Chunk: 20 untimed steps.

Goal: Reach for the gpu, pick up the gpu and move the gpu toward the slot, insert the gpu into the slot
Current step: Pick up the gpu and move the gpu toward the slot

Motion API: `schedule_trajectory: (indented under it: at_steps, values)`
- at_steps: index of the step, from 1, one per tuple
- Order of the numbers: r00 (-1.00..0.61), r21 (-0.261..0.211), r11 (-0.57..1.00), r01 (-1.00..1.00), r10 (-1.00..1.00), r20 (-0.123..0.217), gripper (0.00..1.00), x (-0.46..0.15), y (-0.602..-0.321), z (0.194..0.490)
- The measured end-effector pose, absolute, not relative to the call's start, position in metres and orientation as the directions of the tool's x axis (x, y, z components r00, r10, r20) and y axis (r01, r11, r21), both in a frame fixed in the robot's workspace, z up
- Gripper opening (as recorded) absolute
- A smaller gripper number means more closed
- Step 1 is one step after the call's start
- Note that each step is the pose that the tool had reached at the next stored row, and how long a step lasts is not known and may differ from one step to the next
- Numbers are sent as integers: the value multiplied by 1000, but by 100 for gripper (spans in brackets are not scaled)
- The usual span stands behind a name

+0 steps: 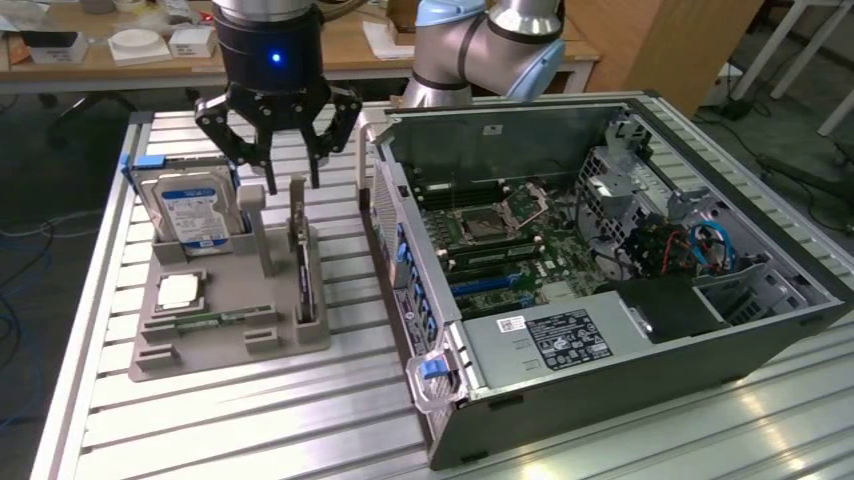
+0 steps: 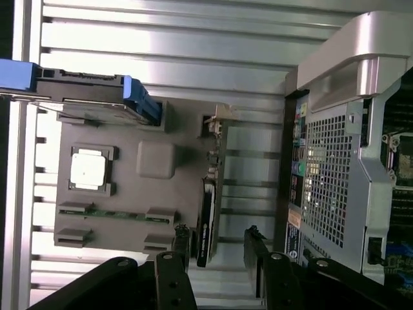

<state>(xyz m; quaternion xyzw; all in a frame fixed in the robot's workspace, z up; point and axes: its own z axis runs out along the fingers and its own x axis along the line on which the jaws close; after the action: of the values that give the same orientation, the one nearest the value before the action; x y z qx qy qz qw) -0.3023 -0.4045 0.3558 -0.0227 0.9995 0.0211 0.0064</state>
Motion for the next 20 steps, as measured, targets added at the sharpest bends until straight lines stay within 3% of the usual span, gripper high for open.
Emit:
schedule_trajectory:
  at_steps: [20]
  values:
    - [-999,33,999,30,31,-13,47,-303,-410,331]
